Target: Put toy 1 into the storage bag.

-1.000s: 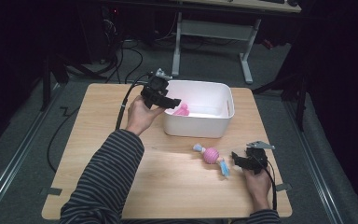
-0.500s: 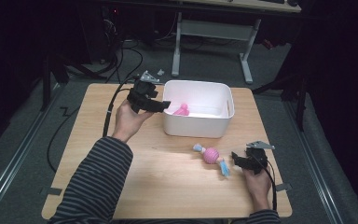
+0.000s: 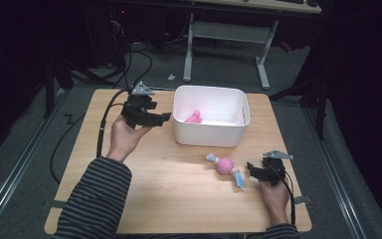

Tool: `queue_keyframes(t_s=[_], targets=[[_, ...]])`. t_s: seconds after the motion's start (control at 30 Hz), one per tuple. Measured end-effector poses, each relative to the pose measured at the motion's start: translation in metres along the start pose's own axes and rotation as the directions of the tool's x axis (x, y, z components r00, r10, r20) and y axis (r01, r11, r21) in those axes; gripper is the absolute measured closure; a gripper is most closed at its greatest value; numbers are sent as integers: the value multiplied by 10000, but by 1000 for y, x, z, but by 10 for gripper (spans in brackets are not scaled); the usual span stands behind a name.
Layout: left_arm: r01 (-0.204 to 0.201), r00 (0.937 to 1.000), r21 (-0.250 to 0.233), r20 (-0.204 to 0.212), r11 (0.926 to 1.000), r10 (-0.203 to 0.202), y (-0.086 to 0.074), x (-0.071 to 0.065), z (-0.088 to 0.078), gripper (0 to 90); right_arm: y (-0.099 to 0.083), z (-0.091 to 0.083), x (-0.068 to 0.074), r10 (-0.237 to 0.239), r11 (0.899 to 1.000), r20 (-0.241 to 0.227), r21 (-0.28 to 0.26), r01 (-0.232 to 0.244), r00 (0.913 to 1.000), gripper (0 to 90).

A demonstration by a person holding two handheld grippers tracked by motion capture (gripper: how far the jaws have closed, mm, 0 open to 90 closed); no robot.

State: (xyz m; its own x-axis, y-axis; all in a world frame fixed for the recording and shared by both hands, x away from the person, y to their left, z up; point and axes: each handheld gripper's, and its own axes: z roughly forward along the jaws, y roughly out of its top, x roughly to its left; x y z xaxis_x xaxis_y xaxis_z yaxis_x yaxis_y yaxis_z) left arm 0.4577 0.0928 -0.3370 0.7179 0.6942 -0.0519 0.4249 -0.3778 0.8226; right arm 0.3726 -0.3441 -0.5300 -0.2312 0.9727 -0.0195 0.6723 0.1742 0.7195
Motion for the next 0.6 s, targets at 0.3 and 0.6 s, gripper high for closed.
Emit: queue_keyframes(t_s=[0.3, 0.6], targets=[[474, 9988, -262, -88, 9985, -476, -23, 6, -14, 341, 0, 0, 0, -2, 10000, 9, 1, 2, 10000, 282], [949, 9953, -524, -138, 9941, -957, -43, 9, -23, 339, 0, 0, 0, 4, 10000, 13, 2, -4, 10000, 282]])
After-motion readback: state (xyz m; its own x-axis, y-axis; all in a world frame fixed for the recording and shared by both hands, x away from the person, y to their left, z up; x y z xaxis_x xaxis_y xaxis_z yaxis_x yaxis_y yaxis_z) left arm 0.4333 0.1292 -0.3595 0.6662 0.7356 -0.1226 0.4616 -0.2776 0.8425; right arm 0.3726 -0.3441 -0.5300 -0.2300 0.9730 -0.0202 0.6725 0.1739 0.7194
